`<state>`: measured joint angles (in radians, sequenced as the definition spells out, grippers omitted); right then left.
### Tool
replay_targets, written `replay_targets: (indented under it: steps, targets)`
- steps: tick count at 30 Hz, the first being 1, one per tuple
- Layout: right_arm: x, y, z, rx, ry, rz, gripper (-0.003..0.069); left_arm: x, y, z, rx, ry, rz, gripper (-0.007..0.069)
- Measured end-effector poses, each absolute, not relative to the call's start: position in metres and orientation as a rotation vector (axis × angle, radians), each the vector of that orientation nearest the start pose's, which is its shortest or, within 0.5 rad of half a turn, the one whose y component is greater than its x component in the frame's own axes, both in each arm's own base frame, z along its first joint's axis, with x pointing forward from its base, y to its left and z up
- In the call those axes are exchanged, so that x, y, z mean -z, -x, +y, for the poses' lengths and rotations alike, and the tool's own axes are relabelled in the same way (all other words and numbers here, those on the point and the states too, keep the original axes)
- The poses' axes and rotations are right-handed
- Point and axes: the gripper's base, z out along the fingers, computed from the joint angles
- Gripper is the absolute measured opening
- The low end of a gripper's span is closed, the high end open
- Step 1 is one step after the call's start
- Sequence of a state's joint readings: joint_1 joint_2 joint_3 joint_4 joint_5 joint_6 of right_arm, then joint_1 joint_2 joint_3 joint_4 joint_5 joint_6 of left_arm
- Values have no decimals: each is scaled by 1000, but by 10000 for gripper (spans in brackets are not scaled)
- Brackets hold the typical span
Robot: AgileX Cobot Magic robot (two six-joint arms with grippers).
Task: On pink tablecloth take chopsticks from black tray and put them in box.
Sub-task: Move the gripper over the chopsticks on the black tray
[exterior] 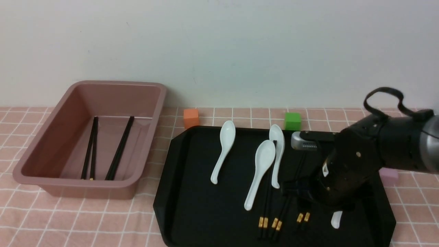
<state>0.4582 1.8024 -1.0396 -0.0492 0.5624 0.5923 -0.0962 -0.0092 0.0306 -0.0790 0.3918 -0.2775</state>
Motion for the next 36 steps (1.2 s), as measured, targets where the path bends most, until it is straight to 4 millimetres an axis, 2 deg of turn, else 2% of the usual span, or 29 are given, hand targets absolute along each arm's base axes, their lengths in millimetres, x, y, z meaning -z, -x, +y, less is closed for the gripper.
replay_targets:
  steps: [6, 12, 20, 23, 27, 31, 34, 36]
  targets:
    - [-149, -316, 152, -160, -104, 2839, 419, -168, -52, -8, 332, 222, 1896, 145]
    - [-147, -323, 153, -95, -79, 2875, 354, -168, -52, -8, 332, 222, 1896, 148]
    - [-145, -324, 153, -85, -55, 2888, 253, -168, -52, -8, 332, 222, 1896, 155]
    - [-144, -323, 153, -76, -27, 2898, 164, -168, -52, -8, 332, 222, 1896, 162]
    - [-145, -323, 153, -71, 5, 2905, 138, -168, -52, -8, 332, 222, 1896, 165]
    - [-151, -315, 149, -29, 51, 2955, 138, -168, -52, -8, 332, 222, 1896, 167]
    - [-163, -306, 144, -14, 52, 2974, 138, -168, -52, -8, 332, 222, 1896, 171]
    - [-189, -300, 141, -37, 47, 2935, 138, -168, -52, -8, 332, 222, 1896, 175]
